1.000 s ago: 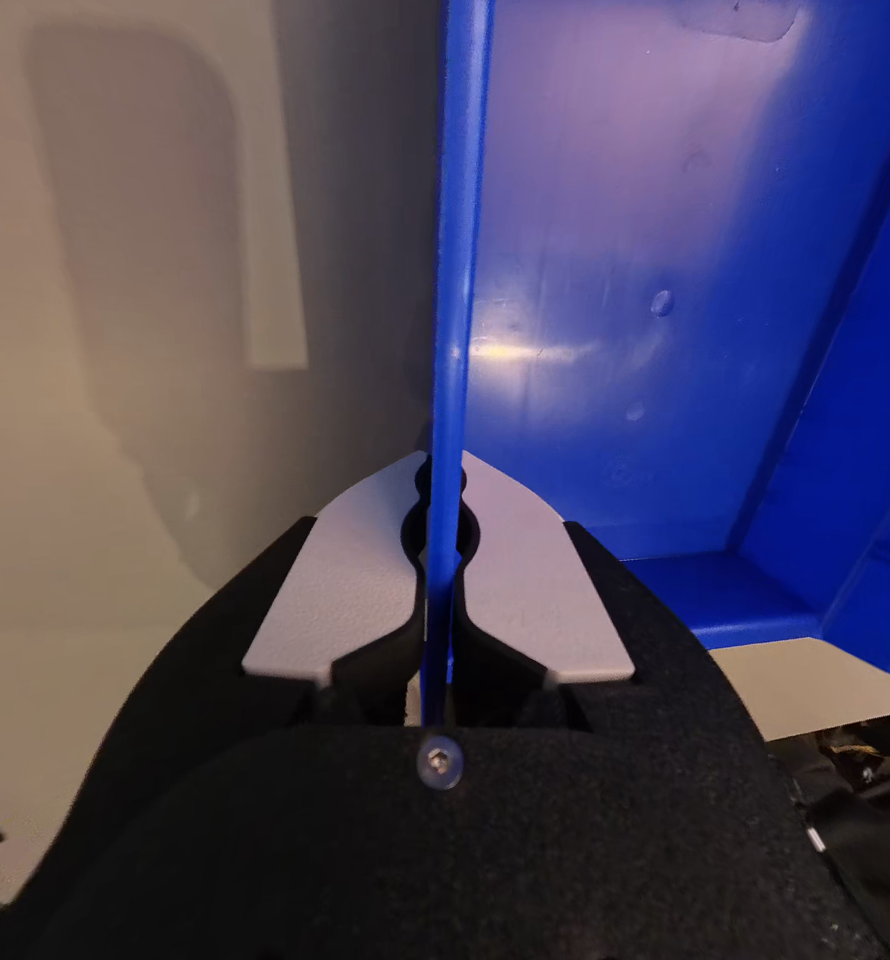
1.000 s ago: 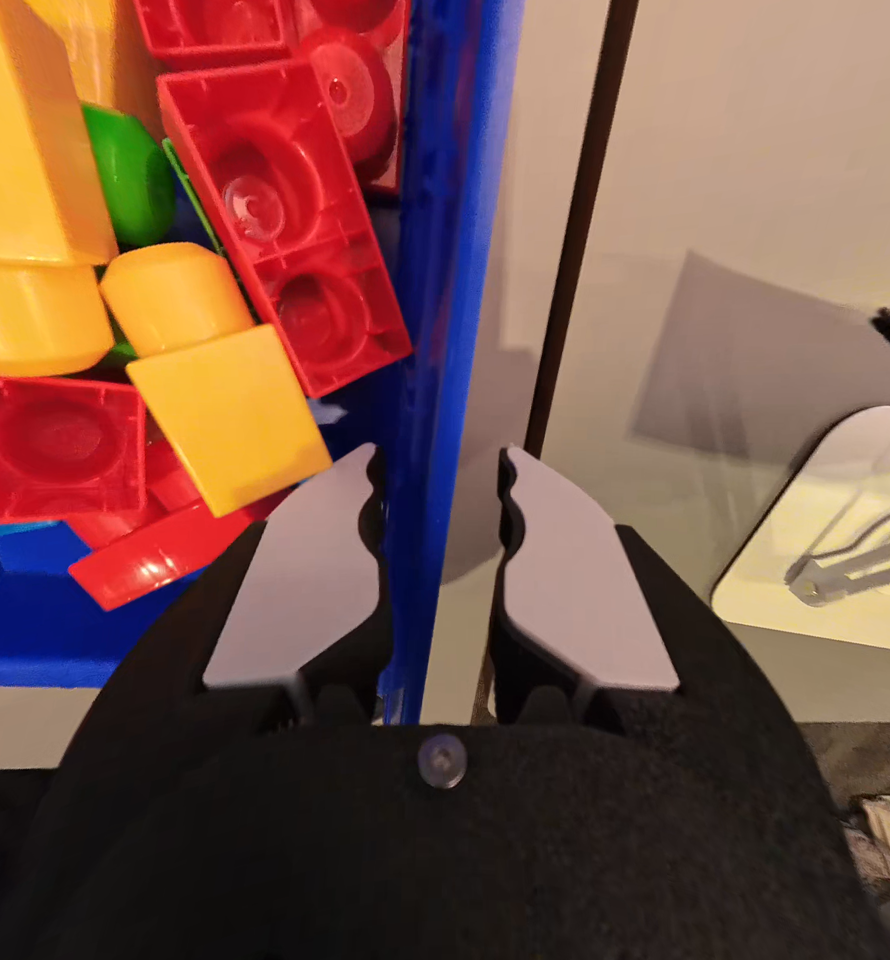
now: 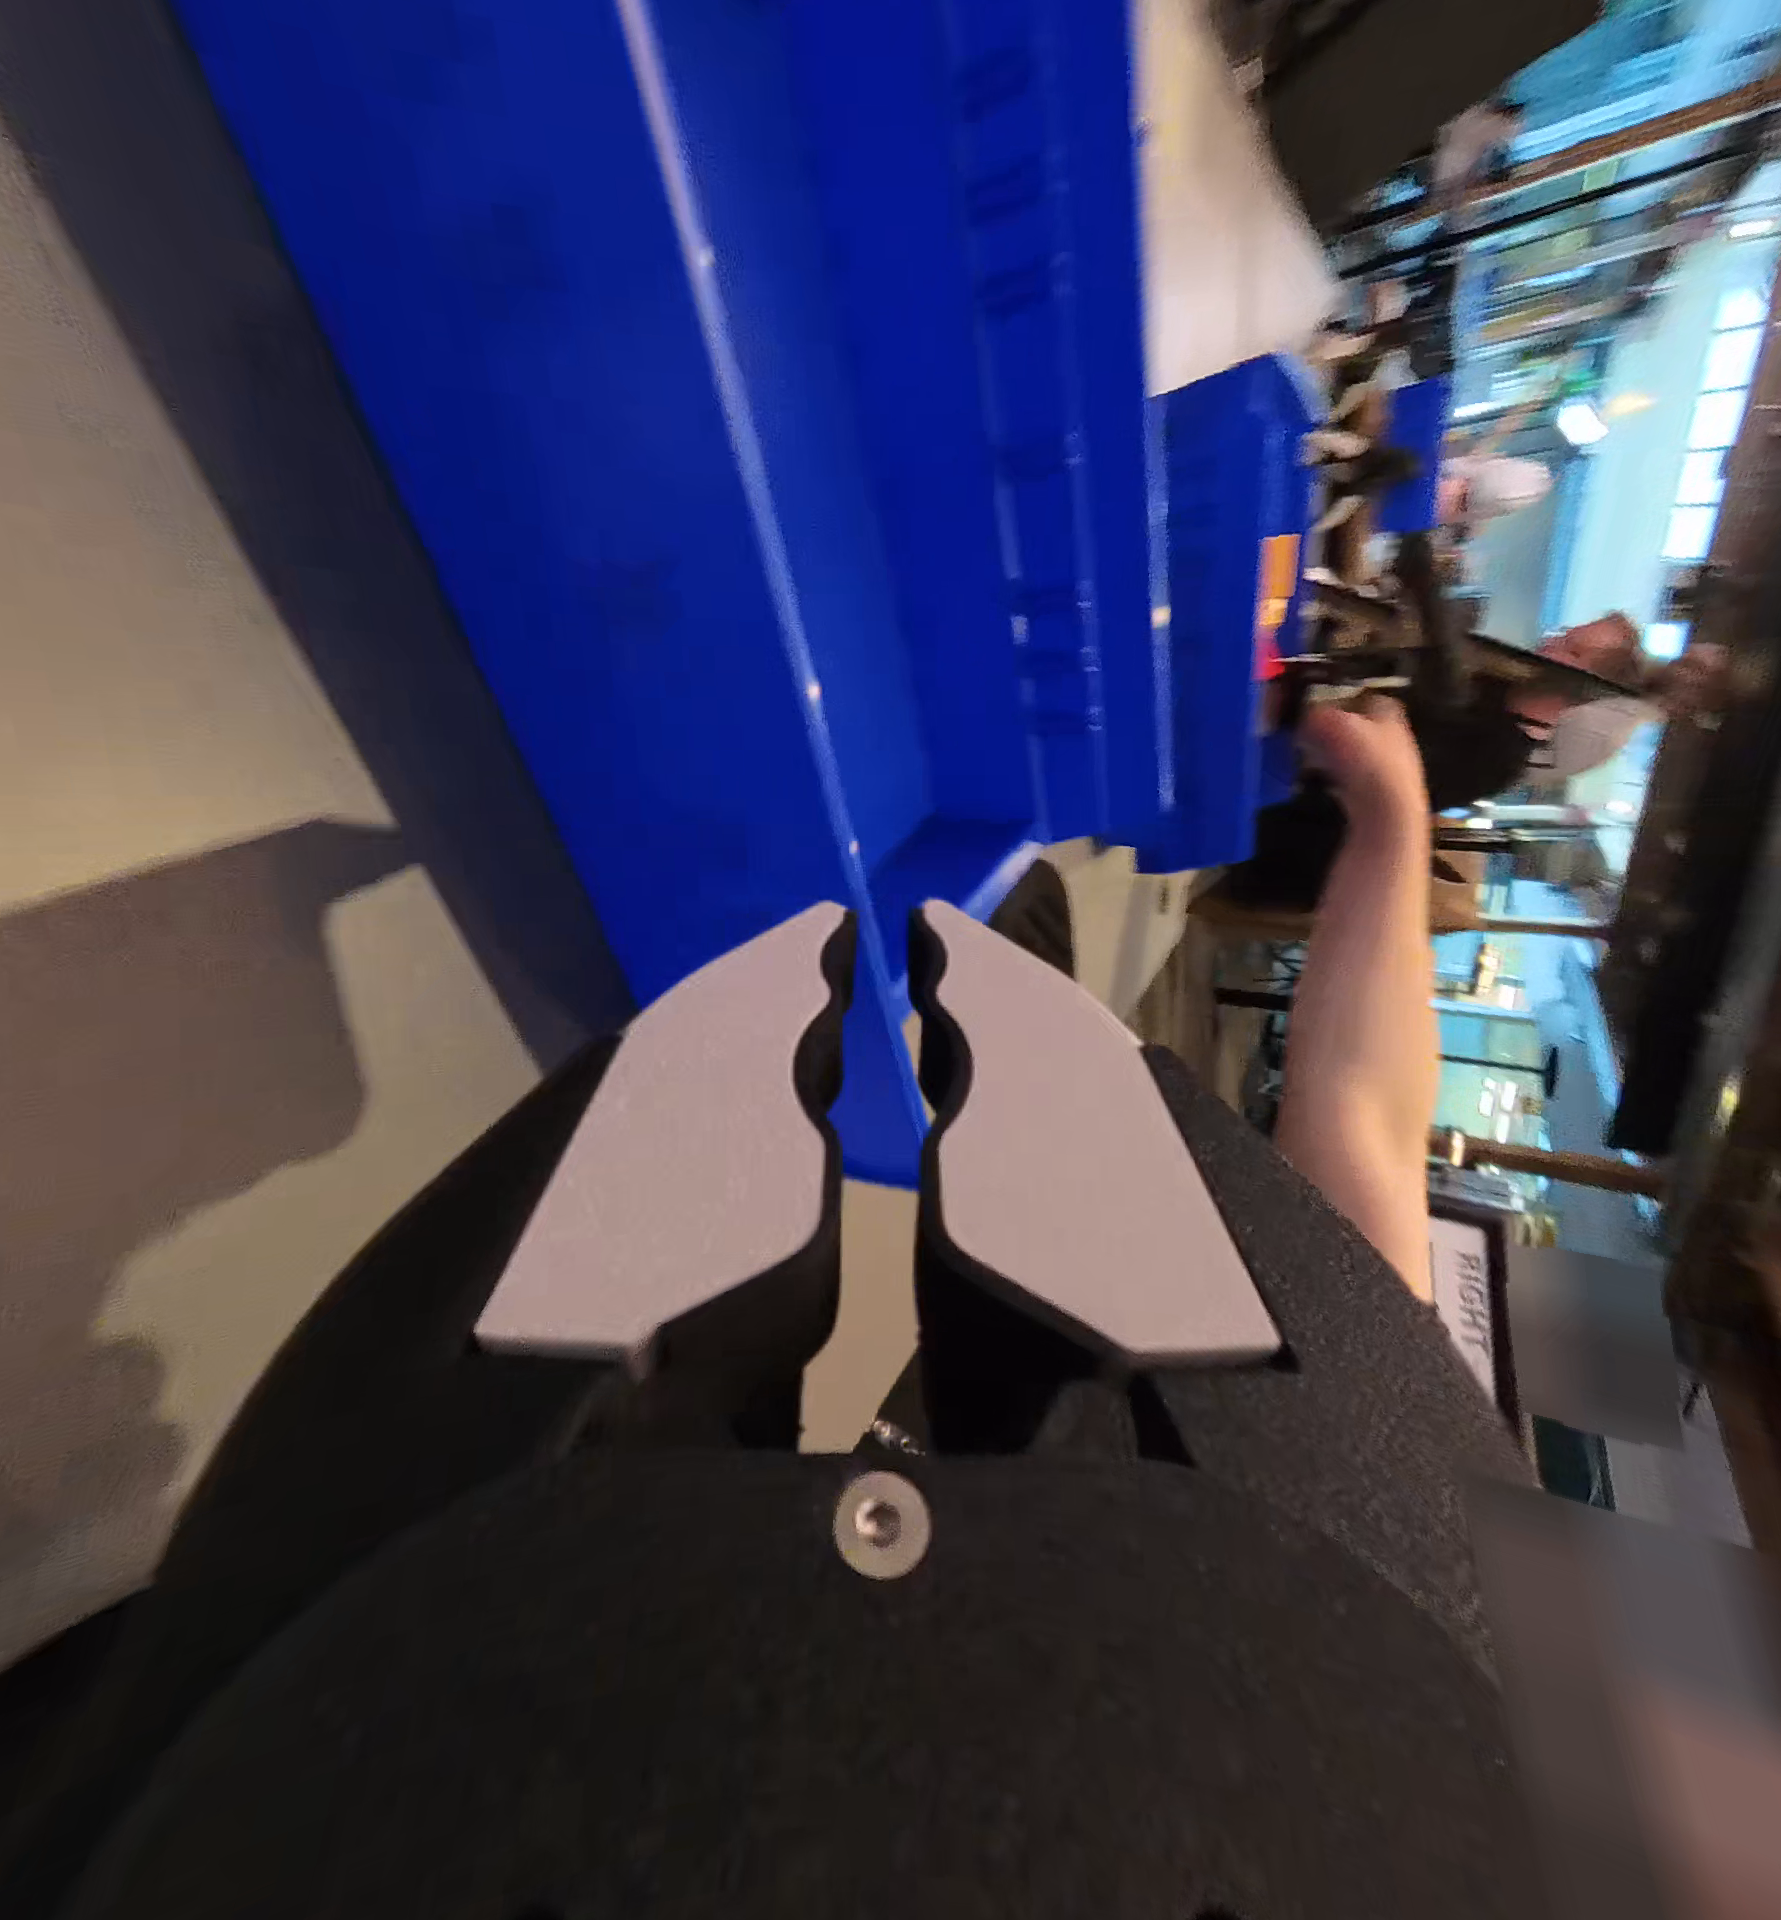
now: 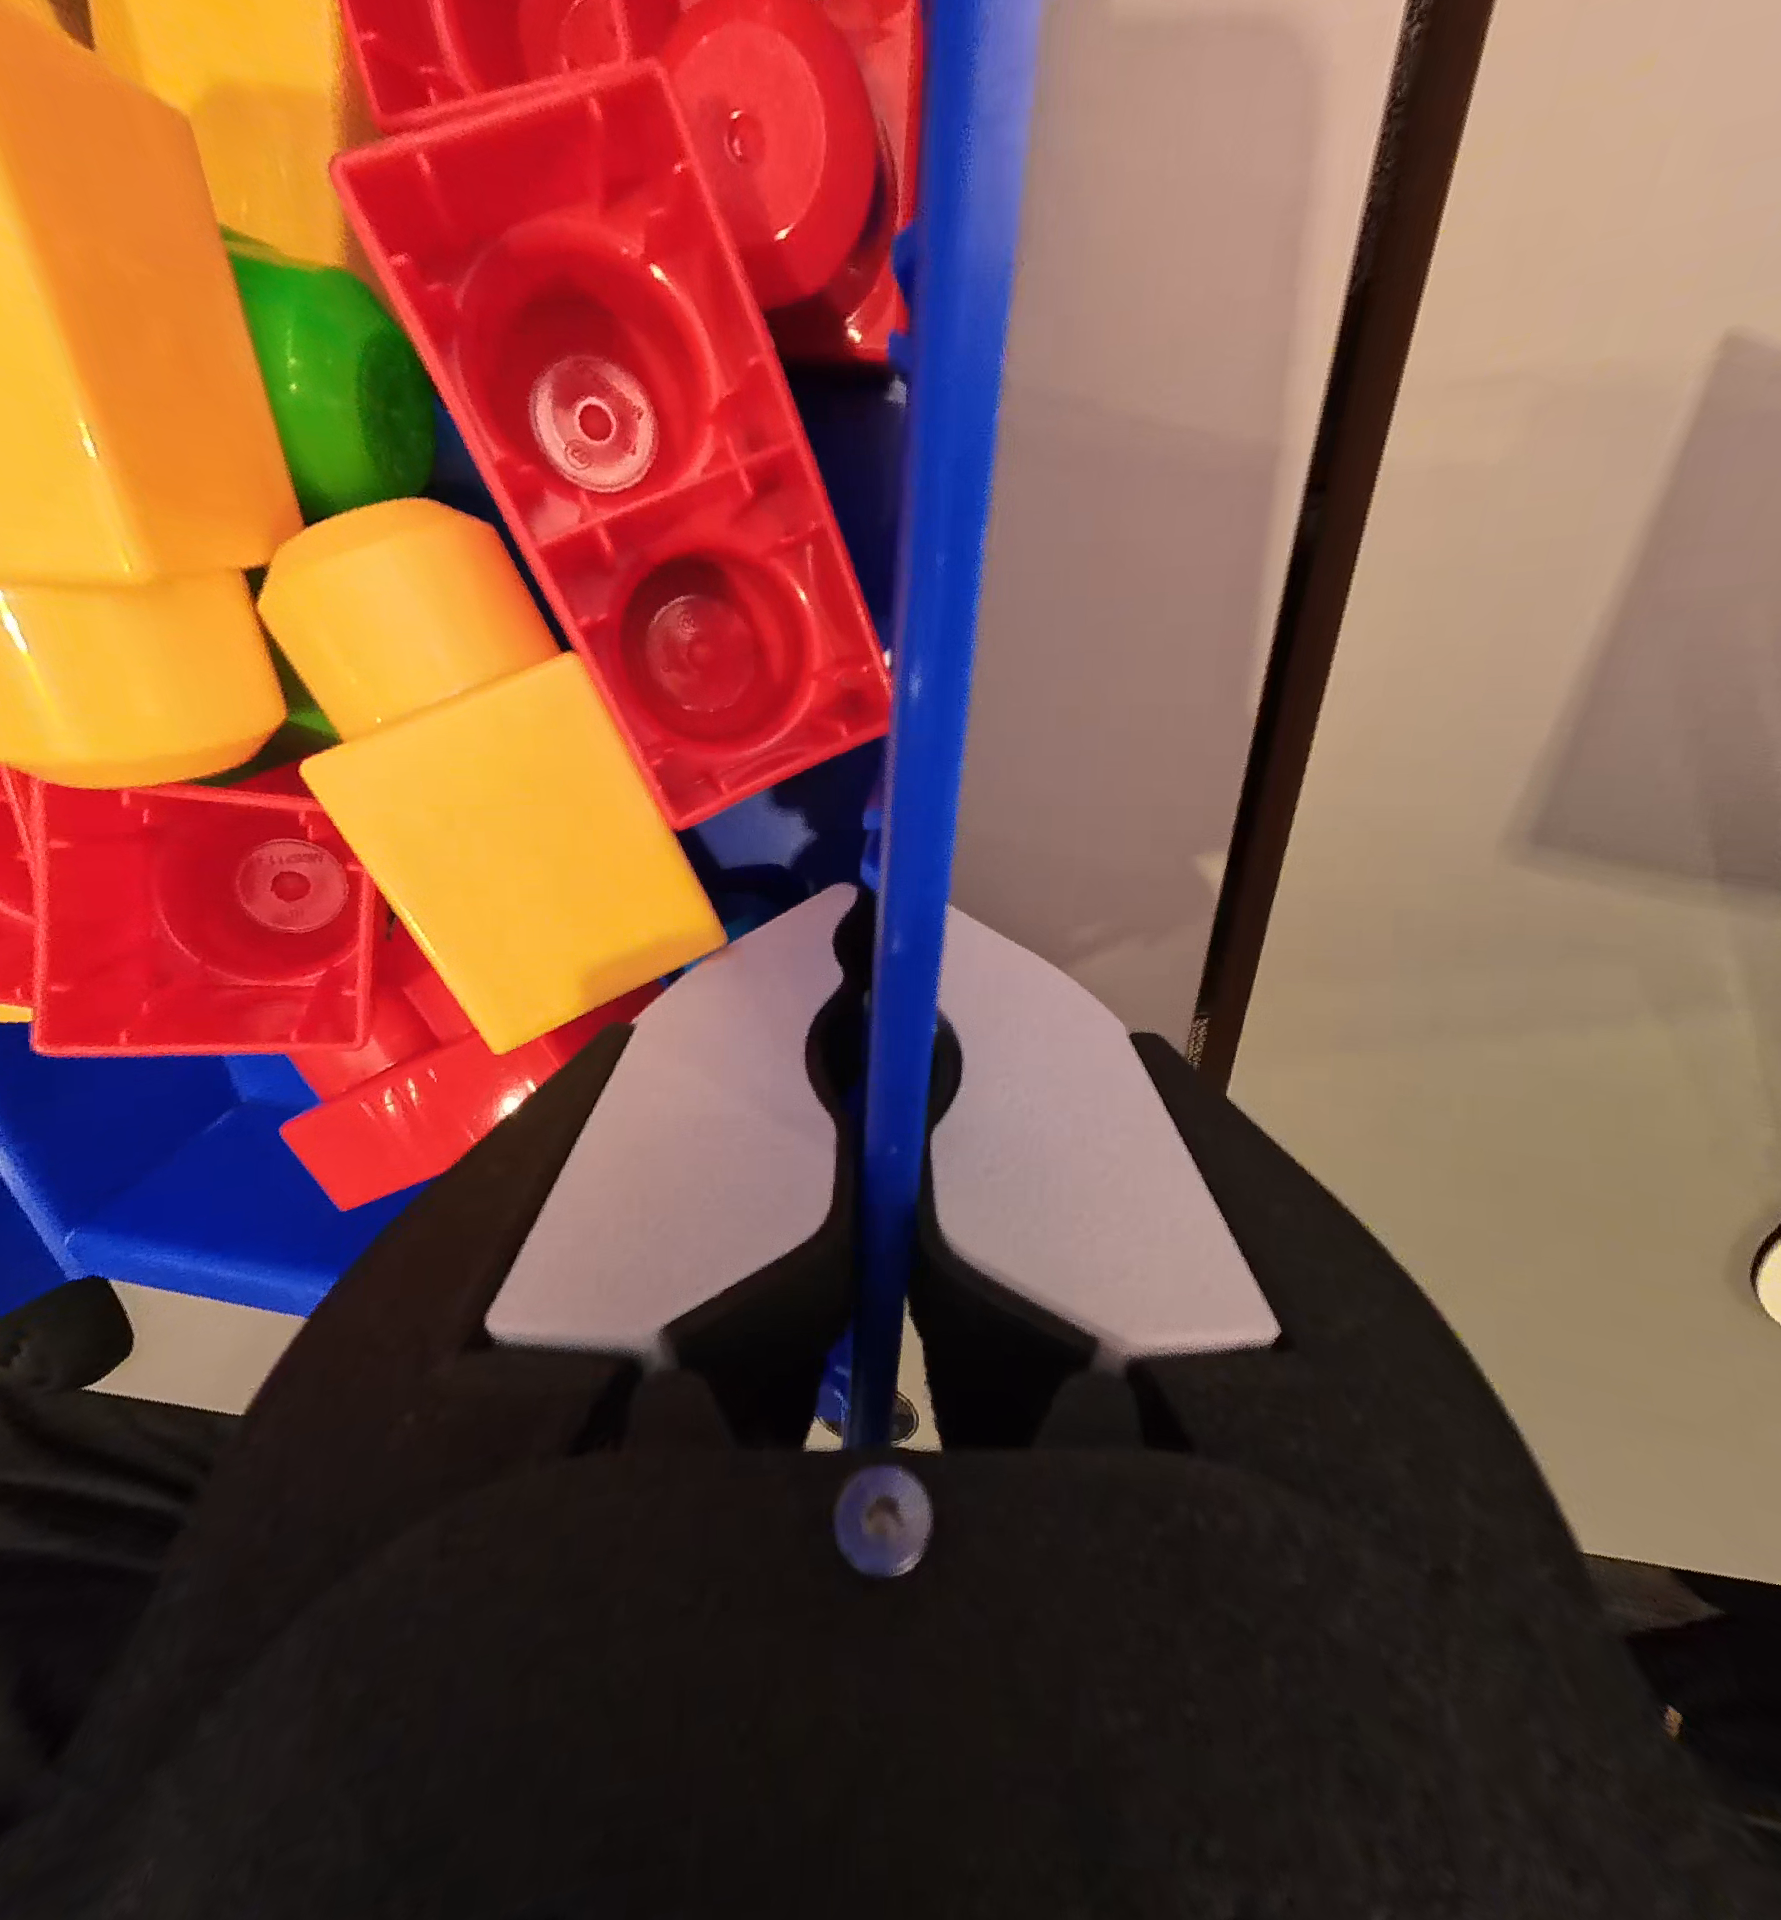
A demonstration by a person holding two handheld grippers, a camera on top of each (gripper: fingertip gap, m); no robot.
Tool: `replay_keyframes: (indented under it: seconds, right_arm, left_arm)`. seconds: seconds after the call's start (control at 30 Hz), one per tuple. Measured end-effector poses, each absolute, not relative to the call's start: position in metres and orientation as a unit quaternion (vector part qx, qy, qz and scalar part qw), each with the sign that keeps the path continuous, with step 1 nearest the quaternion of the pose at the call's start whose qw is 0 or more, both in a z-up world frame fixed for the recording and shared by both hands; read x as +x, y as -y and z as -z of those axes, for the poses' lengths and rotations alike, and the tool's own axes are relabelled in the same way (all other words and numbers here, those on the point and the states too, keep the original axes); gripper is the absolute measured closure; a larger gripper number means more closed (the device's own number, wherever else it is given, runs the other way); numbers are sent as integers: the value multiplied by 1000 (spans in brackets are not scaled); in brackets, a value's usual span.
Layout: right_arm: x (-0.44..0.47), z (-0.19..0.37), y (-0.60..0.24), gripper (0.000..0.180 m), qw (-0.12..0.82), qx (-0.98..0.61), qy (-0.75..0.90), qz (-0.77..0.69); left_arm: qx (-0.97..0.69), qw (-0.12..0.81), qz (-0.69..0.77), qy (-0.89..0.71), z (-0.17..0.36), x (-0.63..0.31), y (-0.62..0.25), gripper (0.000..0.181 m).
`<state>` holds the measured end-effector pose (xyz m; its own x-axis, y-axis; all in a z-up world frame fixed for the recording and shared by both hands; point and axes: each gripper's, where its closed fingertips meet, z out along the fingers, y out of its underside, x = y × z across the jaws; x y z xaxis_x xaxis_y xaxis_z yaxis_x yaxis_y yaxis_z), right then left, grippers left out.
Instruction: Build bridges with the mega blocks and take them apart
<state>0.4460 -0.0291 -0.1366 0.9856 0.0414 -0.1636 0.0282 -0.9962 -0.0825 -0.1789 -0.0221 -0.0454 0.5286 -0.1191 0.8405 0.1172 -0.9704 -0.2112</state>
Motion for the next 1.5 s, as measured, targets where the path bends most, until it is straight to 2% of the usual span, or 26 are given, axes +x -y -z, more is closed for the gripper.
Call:
replay_keyframes:
  seconds: [0.23, 0.5, 0.73, 0.87, 1.03, 1.2, 1.37, 1.5]
  right_arm:
    - [443, 136, 34, 176, 45, -994, -1, -101]
    - [446, 115, 36, 175, 50, -994, -12, -94]
    - [424, 55, 23, 176, 72, -994, 16, -83]
    - [389, 3, 11, 176, 76, -994, 56, -47]
    - [295, -45, -8, 176, 70, -989, 124, -44]
    - [159, -72, -34, 176, 79, -970, 218, -73]
    - [5, -79, -57, 176, 92, -942, 307, -100]
    - [-116, -62, -59, 175, 54, -921, 360, -141]
  left_arm:
    - [-832, 251, 477, -130, 9, -218, 75, 177]
    - [-829, 422, 295, -218, -2, -258, 131, 181]
    - [-830, 448, 280, -179, 9, -285, 154, 180]
    - [-800, 507, 293, -133, -13, -309, 150, 181]
    - [-783, 519, 325, -108, -21, -325, 156, 180]
    - [-799, 512, 303, -87, -12, -347, 173, 180]
    - [-803, 521, 284, -59, -9, -381, 198, 180]
    - [-808, 513, 290, -24, -1, -408, 211, 180]
